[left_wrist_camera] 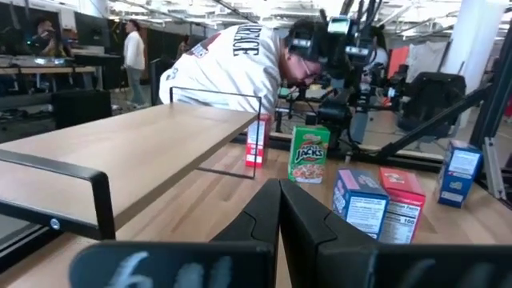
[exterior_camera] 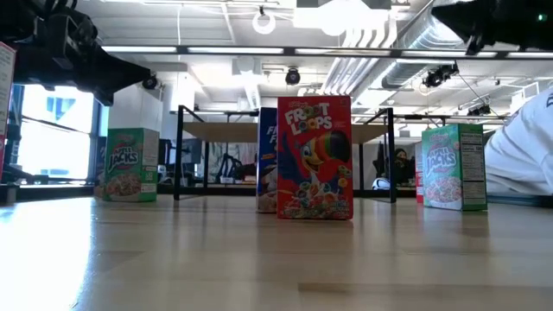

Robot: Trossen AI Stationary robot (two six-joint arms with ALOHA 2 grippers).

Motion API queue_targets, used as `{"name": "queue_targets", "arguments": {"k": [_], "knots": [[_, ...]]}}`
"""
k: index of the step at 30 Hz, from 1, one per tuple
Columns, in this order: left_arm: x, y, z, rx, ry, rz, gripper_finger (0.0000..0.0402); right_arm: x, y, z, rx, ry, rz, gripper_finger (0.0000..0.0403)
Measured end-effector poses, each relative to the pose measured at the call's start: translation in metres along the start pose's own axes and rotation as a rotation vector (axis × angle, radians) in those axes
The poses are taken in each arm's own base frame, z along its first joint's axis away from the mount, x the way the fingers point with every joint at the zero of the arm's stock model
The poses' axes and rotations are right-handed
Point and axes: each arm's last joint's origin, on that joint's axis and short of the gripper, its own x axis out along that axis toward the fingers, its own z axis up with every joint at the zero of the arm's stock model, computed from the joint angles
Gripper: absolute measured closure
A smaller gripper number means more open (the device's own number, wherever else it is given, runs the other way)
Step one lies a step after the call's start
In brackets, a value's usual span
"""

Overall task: Stack cereal on shelf
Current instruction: Put the top right red cereal box on the shelf

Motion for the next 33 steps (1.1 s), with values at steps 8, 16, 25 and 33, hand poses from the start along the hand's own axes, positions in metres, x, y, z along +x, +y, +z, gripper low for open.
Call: {"name": "queue_targets", "arguments": {"k": [8, 16, 25, 33], "knots": [[0.006, 0.005, 0.006, -0.001, -0.052, 0.054, 0.0401, 0.039, -0.007, 0.030, -0.113, 0.448, -0.112, 0.0402], [0.012, 0.011, 0.001, -0.037, 0.005, 0.117, 0.0401, 0.073, -0.015, 0.037, -0.141, 0.941, -0.203, 0.0354], [0.014, 0.020, -0.003, -0.044, 0.043, 0.202, 0.0401, 0.099, -0.040, 0.024, -0.119, 1.368, -0.200, 0.0250], [0.014, 0.021, -0.003, 0.016, 0.048, 0.207, 0.0401, 0.105, -0.066, 0.003, -0.164, 1.614, -0.100, 0.0181]]}}
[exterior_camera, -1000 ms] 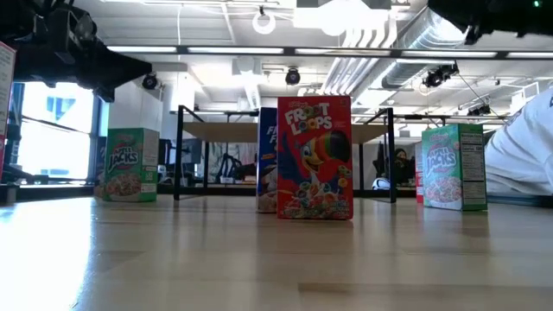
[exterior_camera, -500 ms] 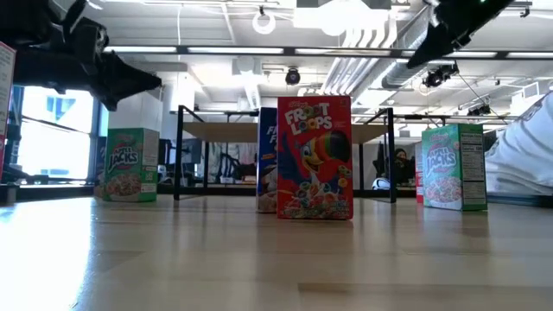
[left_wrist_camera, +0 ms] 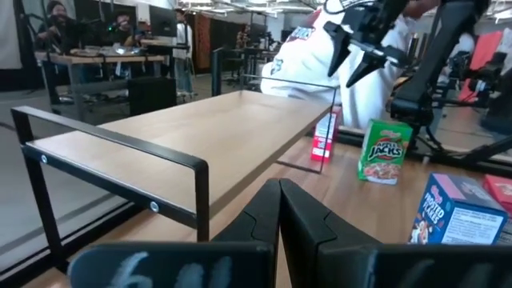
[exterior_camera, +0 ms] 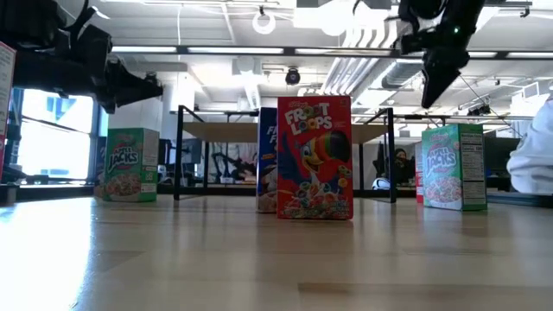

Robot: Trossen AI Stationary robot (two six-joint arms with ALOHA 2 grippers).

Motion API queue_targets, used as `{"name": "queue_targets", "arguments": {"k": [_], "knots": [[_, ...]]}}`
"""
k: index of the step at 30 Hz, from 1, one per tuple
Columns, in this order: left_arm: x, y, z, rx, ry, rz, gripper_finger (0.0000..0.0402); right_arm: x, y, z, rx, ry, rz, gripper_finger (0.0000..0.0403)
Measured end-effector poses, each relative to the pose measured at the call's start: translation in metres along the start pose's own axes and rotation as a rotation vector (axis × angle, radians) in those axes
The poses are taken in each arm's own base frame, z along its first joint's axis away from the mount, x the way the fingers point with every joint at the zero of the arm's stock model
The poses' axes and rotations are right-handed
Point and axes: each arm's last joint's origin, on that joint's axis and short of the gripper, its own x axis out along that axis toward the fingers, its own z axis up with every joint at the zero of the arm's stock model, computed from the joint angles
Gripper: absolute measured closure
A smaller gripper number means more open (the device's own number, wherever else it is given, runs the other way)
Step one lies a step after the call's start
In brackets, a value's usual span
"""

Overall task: Stack cereal on shelf
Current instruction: Put the top right red cereal box on the shelf

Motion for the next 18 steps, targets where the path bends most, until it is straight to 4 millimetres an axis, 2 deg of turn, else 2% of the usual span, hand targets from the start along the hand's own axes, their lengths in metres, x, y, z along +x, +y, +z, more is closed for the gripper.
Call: {"name": "queue_targets", "arguments": {"k": [8, 18], "knots": [[0.000, 0.000, 0.000, 0.000, 0.001, -0.008, 0.0401, 0.029, -0.015, 0.003, -0.069, 0.135, 0.056, 0.0167], [0.000, -0.001, 0.000, 0.001, 0.003, -0.046, 0.0401, 0.056, -0.015, 0.009, -0.101, 0.246, 0.105, 0.0167]]}}
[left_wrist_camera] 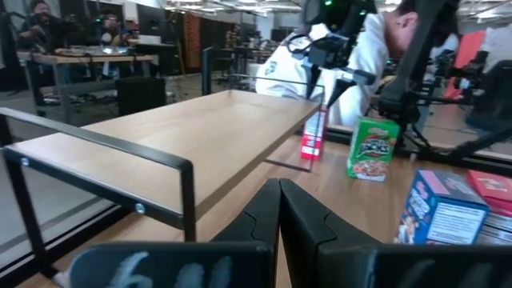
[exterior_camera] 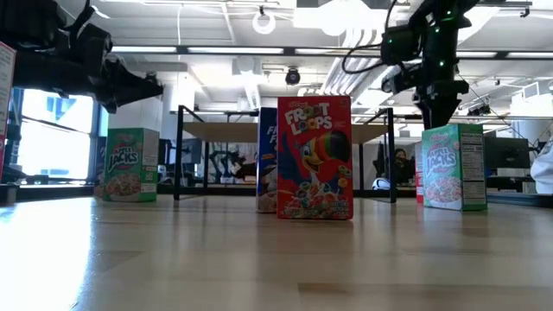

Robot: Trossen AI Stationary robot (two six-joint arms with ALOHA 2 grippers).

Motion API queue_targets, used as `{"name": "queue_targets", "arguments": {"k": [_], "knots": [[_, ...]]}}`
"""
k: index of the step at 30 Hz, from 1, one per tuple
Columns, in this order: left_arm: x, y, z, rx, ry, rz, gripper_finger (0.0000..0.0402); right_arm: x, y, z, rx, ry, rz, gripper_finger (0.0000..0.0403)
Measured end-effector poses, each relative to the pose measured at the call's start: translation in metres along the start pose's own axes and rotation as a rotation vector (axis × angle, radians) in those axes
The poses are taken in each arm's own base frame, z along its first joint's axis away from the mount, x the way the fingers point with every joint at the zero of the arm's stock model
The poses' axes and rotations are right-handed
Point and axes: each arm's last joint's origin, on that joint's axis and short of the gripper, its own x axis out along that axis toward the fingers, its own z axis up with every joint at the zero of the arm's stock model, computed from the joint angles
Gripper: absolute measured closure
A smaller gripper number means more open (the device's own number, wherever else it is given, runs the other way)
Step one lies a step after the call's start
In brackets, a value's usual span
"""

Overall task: Stack cereal on shelf
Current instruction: Put the top right red cereal box on the shelf

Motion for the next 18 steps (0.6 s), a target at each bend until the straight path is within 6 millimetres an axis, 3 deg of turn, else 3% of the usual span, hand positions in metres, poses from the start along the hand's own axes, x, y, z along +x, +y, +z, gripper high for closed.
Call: {"name": "queue_targets", "arguments": {"k": [18], "knots": [[0.0000, -0.0002, 0.0000, 0.000, 0.001, -0.006, 0.0401, 0.0076, -0.0009, 0.0044, -0.051, 0.037, 0.014, 0.0166]]}}
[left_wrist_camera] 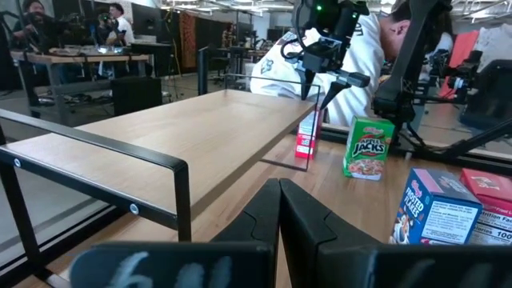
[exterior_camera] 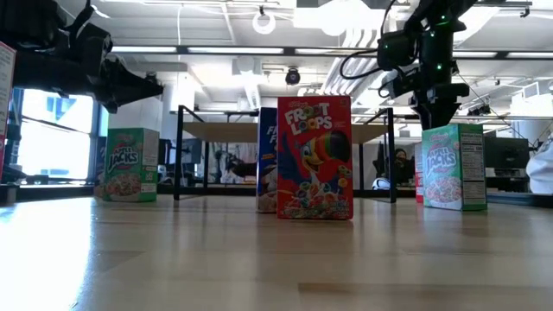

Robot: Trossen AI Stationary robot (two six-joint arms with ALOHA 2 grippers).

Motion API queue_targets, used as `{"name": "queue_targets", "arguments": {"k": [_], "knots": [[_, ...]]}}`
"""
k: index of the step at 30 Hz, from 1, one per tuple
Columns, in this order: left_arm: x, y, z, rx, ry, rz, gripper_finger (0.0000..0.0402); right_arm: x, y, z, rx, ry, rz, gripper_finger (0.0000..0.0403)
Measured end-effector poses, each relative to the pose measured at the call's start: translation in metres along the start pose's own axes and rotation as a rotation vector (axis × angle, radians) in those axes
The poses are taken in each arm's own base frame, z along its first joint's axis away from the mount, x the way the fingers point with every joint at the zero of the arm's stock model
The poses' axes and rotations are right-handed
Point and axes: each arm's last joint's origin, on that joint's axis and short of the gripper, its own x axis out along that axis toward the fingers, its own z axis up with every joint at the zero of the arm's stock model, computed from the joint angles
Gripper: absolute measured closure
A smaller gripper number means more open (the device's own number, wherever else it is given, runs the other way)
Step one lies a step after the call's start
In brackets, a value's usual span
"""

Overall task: Stack cereal on shelf
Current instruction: Put the top right red cereal box on the shelf

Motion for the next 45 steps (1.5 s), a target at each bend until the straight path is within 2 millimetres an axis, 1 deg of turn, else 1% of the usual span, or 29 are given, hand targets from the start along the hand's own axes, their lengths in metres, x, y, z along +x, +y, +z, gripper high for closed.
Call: {"name": "queue_targets", "arguments": {"k": [3, 6, 14, 19, 22, 26, 28, 31, 34, 36, 40, 45], "knots": [[0.000, 0.000, 0.000, 0.000, 0.000, 0.000, 0.0401, -0.001, 0.000, -0.001, 0.007, 0.016, 0.002, 0.0161], [0.000, 0.000, 0.000, -0.001, 0.000, 0.000, 0.0401, -0.007, 0.000, -0.002, 0.038, 0.045, 0.013, 0.0158], [0.000, 0.000, 0.000, -0.017, 0.000, -0.001, 0.0401, -0.041, -0.006, -0.001, 0.139, 0.024, 0.029, 0.0157], [0.000, 0.000, 0.000, -0.017, 0.000, -0.001, 0.0401, -0.054, -0.007, -0.001, 0.159, 0.007, 0.063, 0.0157], [0.000, 0.000, 0.000, -0.017, 0.000, -0.001, 0.0401, -0.054, -0.006, -0.002, 0.180, 0.006, 0.095, 0.0157], [0.000, 0.000, 0.000, -0.017, 0.000, -0.001, 0.0401, -0.046, 0.000, -0.004, 0.162, 0.051, 0.110, 0.0151], [0.000, 0.000, 0.000, -0.018, 0.000, -0.001, 0.0401, -0.041, 0.003, -0.005, 0.144, 0.074, 0.107, 0.0136], [0.000, 0.000, 0.000, -0.018, 0.000, -0.001, 0.0401, -0.035, 0.007, -0.005, 0.120, 0.106, 0.077, 0.0101], [0.000, 0.000, 0.000, -0.018, 0.000, 0.000, 0.0401, -0.033, 0.005, -0.004, 0.123, 0.098, 0.045, 0.0070], [0.000, 0.000, 0.000, -0.018, 0.000, 0.000, 0.0401, -0.033, 0.005, -0.004, 0.109, 0.090, 0.045, 0.0059], [0.000, 0.000, 0.000, -0.019, 0.001, 0.000, 0.0401, -0.033, 0.005, -0.004, 0.026, 0.085, 0.053, 0.0054], [0.000, 0.000, 0.000, -0.018, 0.004, 0.000, 0.0401, -0.033, 0.004, -0.002, 0.023, 0.068, 0.043, 0.0054]]}}
